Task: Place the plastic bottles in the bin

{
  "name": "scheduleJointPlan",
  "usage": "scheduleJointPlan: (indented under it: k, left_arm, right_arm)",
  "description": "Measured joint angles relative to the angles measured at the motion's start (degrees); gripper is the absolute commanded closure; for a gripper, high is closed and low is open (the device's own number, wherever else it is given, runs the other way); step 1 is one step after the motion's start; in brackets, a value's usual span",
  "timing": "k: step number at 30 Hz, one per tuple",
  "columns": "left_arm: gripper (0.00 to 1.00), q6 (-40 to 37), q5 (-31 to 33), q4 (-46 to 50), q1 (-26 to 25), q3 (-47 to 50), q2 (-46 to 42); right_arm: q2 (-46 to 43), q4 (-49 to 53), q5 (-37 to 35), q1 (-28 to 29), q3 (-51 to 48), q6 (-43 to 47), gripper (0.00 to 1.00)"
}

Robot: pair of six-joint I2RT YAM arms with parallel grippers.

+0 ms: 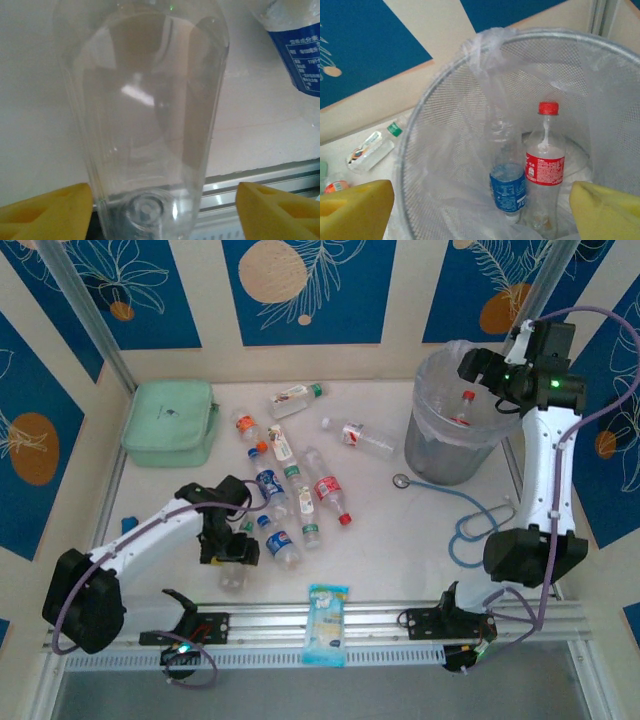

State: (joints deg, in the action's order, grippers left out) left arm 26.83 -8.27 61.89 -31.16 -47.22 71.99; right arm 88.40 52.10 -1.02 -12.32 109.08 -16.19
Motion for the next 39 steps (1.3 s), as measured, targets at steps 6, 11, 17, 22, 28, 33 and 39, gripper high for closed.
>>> scheduleJointPlan:
  k: [6,11,17,22,28,33,39]
  left_arm:
    - [0.39,-0.3,1.0,-0.3,0.0,-0.5,1.5]
    - [0.07,-1.3,3.0,0.1,0.0,-4.2,2.7]
    - [0.00,0.7,2.6,-1.9,0.0,-3.1,2.6]
    - [0.00,6.1,0.8,-6.4,-0.3,3.2,0.0]
    - [0.10,12.4,-0.7,-10.5,-0.7,8.7,-4.5]
    - [0.36,13.9,-1.2,-10.4,-0.9,8.9,-6.4]
    - [0.51,12.6,-1.3,-8.7,-0.9,8.2,-6.6]
  right_arm:
    - [-7.9,-3.1,4.4,0.3,-5.6,-2.8,0.09]
    - [-13.4,-6.5,10.0,1.2,-11.2,-5.5,0.09]
    - [-16.0,-7.9,12.9,2.2,-15.7,-6.9,0.09]
    - [-17.4,-7.9,13.4,2.2,-19.2,-7.5,0.09]
    - [-17.6,-8.4,13.5,3.0,-21.1,-8.3,0.09]
    - [-17.9,-8.9,13.7,4.9,-22.1,-9.2,0.09]
    - [-19.5,-10.8,16.9,5.3,-22.5,-11.1,0.10]
